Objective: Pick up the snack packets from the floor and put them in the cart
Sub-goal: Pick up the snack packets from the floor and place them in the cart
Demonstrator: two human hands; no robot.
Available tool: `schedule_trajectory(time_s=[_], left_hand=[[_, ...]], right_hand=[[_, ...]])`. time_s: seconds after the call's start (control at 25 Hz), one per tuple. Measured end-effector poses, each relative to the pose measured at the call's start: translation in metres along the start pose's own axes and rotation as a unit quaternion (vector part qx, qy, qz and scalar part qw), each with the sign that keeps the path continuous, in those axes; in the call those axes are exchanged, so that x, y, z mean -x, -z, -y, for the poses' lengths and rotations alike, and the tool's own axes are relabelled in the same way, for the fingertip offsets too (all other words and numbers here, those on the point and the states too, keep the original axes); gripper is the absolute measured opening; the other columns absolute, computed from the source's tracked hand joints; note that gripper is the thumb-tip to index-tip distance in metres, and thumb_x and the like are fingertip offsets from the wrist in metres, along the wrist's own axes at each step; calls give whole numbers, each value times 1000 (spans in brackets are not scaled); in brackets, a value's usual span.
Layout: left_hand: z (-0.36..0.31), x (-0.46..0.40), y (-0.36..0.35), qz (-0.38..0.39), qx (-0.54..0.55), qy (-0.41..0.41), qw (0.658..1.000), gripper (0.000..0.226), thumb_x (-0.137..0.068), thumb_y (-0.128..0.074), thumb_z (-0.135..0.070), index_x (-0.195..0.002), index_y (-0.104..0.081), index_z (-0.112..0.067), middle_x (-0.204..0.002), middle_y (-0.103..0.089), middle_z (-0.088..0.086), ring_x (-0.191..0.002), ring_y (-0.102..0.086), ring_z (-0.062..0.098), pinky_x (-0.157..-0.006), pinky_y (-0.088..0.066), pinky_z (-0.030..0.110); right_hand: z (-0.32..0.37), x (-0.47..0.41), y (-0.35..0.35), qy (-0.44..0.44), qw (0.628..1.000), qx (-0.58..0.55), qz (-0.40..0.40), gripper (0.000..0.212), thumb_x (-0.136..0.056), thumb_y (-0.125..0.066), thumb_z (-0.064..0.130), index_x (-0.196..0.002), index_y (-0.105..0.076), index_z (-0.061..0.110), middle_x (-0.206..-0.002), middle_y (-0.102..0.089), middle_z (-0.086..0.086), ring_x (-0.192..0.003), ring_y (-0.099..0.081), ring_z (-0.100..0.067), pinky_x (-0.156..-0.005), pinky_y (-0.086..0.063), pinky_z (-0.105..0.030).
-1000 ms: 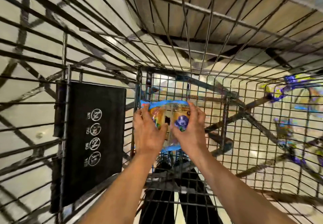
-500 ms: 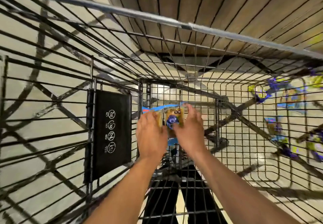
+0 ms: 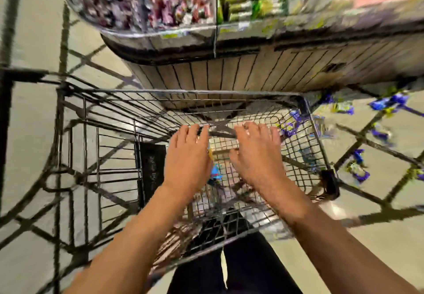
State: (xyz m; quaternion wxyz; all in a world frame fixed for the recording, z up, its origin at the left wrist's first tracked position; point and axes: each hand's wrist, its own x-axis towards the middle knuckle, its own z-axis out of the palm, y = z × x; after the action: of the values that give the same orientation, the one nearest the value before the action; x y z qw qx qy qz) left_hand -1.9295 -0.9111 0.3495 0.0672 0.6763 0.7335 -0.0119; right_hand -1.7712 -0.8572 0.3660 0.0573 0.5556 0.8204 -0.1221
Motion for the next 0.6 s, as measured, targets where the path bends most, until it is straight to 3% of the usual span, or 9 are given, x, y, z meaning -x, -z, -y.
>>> schedule_trajectory(time_s=[0.2,0.6], left_hand=[[-32,17,65,-55,26,-19,998,69,-87,-62,-39,-147,-37,-16,-139,-49,8,-129,-44,29,-106,-41,44],[-171,49,92,-73,73,-113,988,65,-90,-53,-36,-150,-33,-21,-142,-47,2,-130,-43,23,-105,-41,39]], right_hand=[[-16,59,58,-43,995,-48,-80,50,-89,-56,45,-135,-47,27,-139,-47,-1,-129,-42,-23,-114,-28,-46],[-102,155,87,-121,978,-88,-143,47,-90,-55,39,-135,-49,25,-141,-45,0,-129,-41,-21,-102,-38,-39]])
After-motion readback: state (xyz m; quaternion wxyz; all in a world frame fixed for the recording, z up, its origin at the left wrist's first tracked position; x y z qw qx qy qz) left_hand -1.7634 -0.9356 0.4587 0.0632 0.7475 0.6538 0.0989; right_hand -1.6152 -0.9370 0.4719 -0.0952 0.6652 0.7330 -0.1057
